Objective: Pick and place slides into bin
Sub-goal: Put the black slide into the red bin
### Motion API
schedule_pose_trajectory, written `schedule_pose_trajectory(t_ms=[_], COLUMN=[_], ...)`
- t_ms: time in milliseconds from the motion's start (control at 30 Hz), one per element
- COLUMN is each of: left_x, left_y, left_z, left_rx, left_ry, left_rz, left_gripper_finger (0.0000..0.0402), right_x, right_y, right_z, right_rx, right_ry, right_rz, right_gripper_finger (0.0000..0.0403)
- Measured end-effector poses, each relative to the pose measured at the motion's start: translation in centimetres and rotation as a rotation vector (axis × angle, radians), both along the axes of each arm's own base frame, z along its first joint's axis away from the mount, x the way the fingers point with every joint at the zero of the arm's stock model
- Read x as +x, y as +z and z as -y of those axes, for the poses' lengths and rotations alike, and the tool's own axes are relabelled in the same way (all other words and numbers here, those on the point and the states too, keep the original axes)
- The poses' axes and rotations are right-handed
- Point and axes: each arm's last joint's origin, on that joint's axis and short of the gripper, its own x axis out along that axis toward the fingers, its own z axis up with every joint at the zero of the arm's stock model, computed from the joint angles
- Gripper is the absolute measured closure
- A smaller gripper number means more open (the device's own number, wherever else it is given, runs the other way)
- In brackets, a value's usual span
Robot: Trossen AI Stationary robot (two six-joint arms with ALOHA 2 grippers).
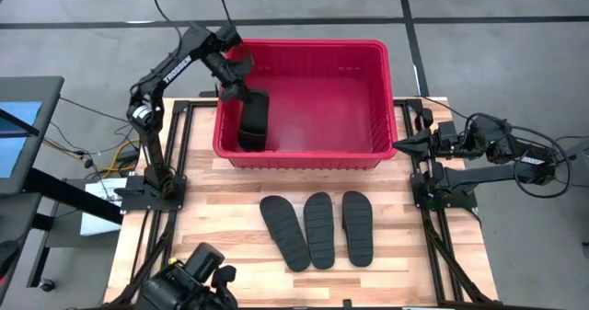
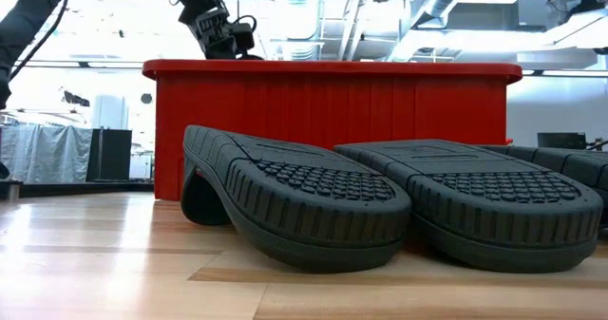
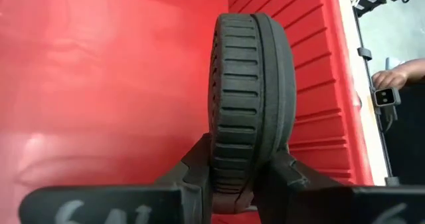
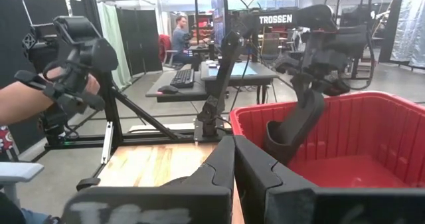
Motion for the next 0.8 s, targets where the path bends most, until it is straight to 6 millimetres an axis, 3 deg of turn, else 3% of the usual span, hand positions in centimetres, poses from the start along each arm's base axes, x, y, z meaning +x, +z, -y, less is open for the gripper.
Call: schedule_pose_trajectory(t_ms=[233,800], left_x=[0.2,-0.7], left_y=[-2.0,-4.5], left_z=[-0.6,-1.7], left_rx=[0.018,0.023], left_ry=[0.001,0.038], left_rz=[0.006,-0.001], left_gripper_finger=[0.0341,0.0342], right_x=[0.0,0.0], right_y=[0.0,0.0], right_z=[0.0,0.0], right_rx=[0.000,0.000], right_ry=[0.000,0.000], right_rz=[0.000,0.000], right_gripper_finger=[0.0403,0.0403])
